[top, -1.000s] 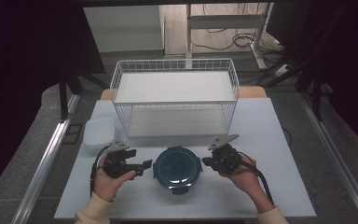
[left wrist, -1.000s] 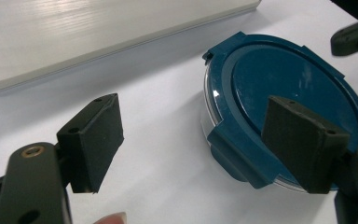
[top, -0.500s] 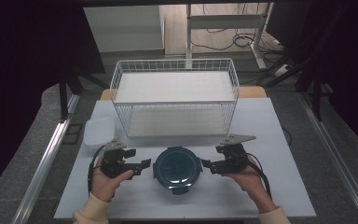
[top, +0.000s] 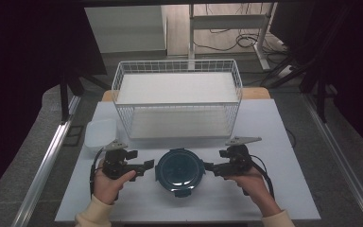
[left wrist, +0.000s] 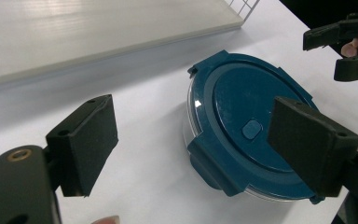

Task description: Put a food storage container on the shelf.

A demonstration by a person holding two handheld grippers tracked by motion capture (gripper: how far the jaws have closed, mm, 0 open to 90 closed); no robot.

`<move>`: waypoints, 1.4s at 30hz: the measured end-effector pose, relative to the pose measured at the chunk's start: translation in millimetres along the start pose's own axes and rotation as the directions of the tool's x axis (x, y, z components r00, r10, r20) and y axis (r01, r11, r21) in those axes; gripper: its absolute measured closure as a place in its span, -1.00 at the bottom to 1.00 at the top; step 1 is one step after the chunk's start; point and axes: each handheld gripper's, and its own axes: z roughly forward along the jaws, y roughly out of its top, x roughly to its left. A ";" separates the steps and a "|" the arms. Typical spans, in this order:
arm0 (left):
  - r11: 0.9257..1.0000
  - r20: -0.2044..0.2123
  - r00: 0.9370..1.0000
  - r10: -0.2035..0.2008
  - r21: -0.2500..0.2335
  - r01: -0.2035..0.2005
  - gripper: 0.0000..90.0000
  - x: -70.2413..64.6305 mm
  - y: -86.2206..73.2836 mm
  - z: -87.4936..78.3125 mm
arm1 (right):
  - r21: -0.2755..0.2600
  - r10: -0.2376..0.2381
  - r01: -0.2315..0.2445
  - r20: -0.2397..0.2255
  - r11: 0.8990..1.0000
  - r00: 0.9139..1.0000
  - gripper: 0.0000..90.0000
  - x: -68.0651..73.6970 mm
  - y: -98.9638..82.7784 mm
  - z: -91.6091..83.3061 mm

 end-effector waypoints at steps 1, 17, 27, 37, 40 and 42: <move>1.000 0.007 1.000 -0.009 0.003 0.009 -0.65 0.5 -0.1 0.5 | 0.002 0.004 -0.004 -0.003 1.000 1.000 -0.71 -0.2 -0.2 0.6; 0.986 0.135 0.978 -0.160 0.061 0.153 -0.66 14.7 -6.2 15.4 | 0.042 0.110 -0.108 -0.061 0.993 0.992 -0.75 -2.6 -2.3 15.3; 0.963 0.212 0.943 -0.257 0.137 0.232 -0.69 16.9 -12.9 34.8 | 0.094 0.198 -0.188 -0.118 0.978 0.973 -0.84 0.9 -5.1 37.6; 0.937 0.244 0.911 -0.331 0.202 0.286 -0.67 19.7 -20.7 52.3 | 0.132 0.263 -0.242 -0.179 0.961 0.948 -0.79 5.4 -8.1 54.7; 0.910 0.266 0.877 -0.400 0.226 0.347 -0.66 23.3 -25.4 56.9 | 0.143 0.278 -0.254 -0.191 0.957 0.941 -0.78 6.5 -9.1 57.6; 0.905 0.254 0.876 -0.410 0.235 0.355 -0.65 23.2 -26.5 59.3 | 0.148 0.289 -0.262 -0.200 0.954 0.936 -0.75 6.6 -9.3 58.5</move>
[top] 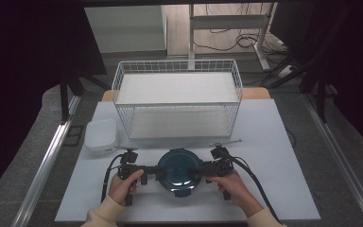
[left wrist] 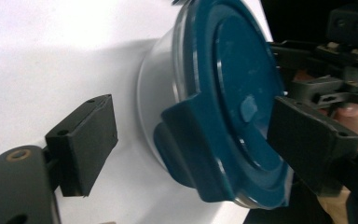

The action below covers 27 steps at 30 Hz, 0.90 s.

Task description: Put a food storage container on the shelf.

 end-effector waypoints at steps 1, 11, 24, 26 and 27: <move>1.000 0.002 1.000 -0.005 0.004 0.005 -0.64 -0.3 -0.7 1.4 | 0.001 0.005 -0.005 -0.005 1.000 1.000 -0.73 -0.2 0.0 0.3; 0.995 0.095 0.991 -0.098 0.046 0.094 -0.35 3.5 -9.9 10.7 | 0.025 0.110 -0.109 -0.029 0.994 0.994 -0.50 -2.6 -2.7 0.9; 0.994 0.053 0.993 -0.107 -0.016 0.108 -0.12 -6.8 -12.3 2.1 | 0.008 0.171 -0.171 -0.061 0.985 0.983 -0.20 -5.4 -3.6 -12.1; 0.994 0.051 0.993 -0.109 -0.022 0.110 -0.10 -8.2 -12.5 1.0 | 0.001 0.174 -0.175 -0.068 0.985 0.982 -0.17 -5.7 -4.1 -14.0; 0.994 0.052 0.993 -0.108 -0.020 0.110 -0.10 -8.4 -12.2 -0.2 | -0.001 0.174 -0.175 -0.073 0.985 0.982 -0.15 -5.7 -4.0 -15.0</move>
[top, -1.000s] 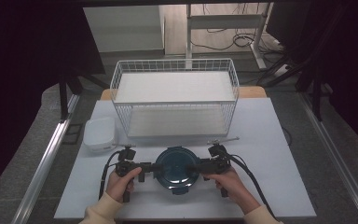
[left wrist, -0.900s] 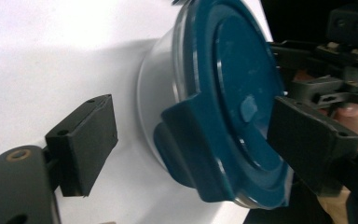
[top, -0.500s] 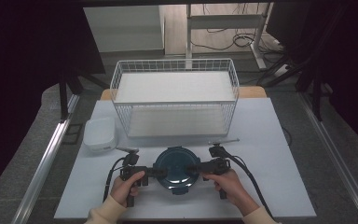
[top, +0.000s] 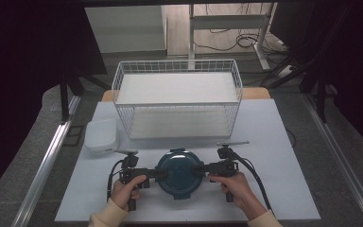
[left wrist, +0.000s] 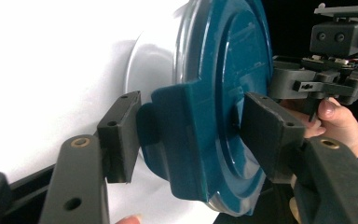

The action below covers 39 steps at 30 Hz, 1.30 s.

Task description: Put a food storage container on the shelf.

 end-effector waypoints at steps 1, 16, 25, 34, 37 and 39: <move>1.000 0.002 1.000 -0.002 -0.008 0.002 -0.08 -0.3 0.0 -0.7 | -0.005 -0.001 0.001 -0.004 1.000 1.000 -0.13 0.1 0.2 -1.2; 0.997 -0.007 0.999 0.053 -0.049 -0.053 -0.04 -12.2 2.8 -12.5 | -0.028 -0.068 0.067 -0.025 0.997 0.997 -0.05 8.7 1.4 -8.6; 0.995 -0.005 0.996 0.084 -0.053 -0.084 -0.04 -19.6 3.6 -14.8 | -0.037 -0.107 0.106 -0.021 0.994 0.994 -0.05 14.9 3.2 -14.5; 0.991 -0.017 0.993 0.115 -0.064 -0.116 -0.04 -29.6 7.3 -16.4 | -0.052 -0.130 0.129 -0.021 0.990 0.991 -0.05 19.2 6.9 -21.4; 0.990 -0.024 0.992 0.125 -0.056 -0.126 -0.05 -32.7 10.2 -16.3 | -0.059 -0.140 0.139 -0.016 0.988 0.990 -0.05 21.0 9.3 -23.8; 0.990 -0.026 0.991 0.131 -0.051 -0.132 -0.05 -34.2 13.3 -16.3 | -0.061 -0.140 0.139 -0.014 0.988 0.990 -0.05 22.2 11.3 -25.0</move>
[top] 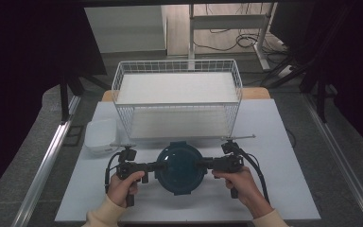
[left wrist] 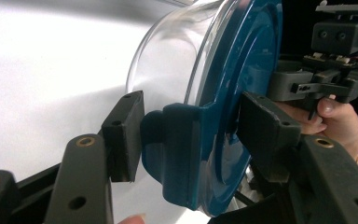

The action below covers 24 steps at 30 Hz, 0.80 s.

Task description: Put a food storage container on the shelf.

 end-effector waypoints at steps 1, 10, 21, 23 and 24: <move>1.000 -0.001 1.000 0.003 0.001 -0.003 -0.05 -0.6 1.8 0.2 | -0.003 -0.003 0.003 0.000 1.000 1.000 -0.05 -0.2 0.7 -0.2; 0.999 -0.004 0.999 0.034 0.008 -0.034 -0.06 -8.0 21.0 -1.4 | -0.028 -0.011 0.011 0.002 1.000 1.000 -0.05 1.6 13.8 -5.8; 0.997 -0.005 0.997 0.079 -0.011 -0.079 -0.06 -23.6 41.9 -8.1 | -0.062 -0.042 0.043 0.010 0.997 0.999 -0.05 12.0 31.1 -18.1; 0.997 -0.001 0.997 0.081 -0.015 -0.081 -0.06 -25.9 45.4 -9.6 | -0.066 -0.051 0.052 0.013 0.996 0.999 -0.05 14.4 34.9 -20.3; 0.996 -0.001 0.996 0.085 -0.016 -0.085 -0.06 -27.0 47.1 -10.5 | -0.068 -0.055 0.056 0.014 0.996 0.998 -0.05 15.6 36.8 -21.3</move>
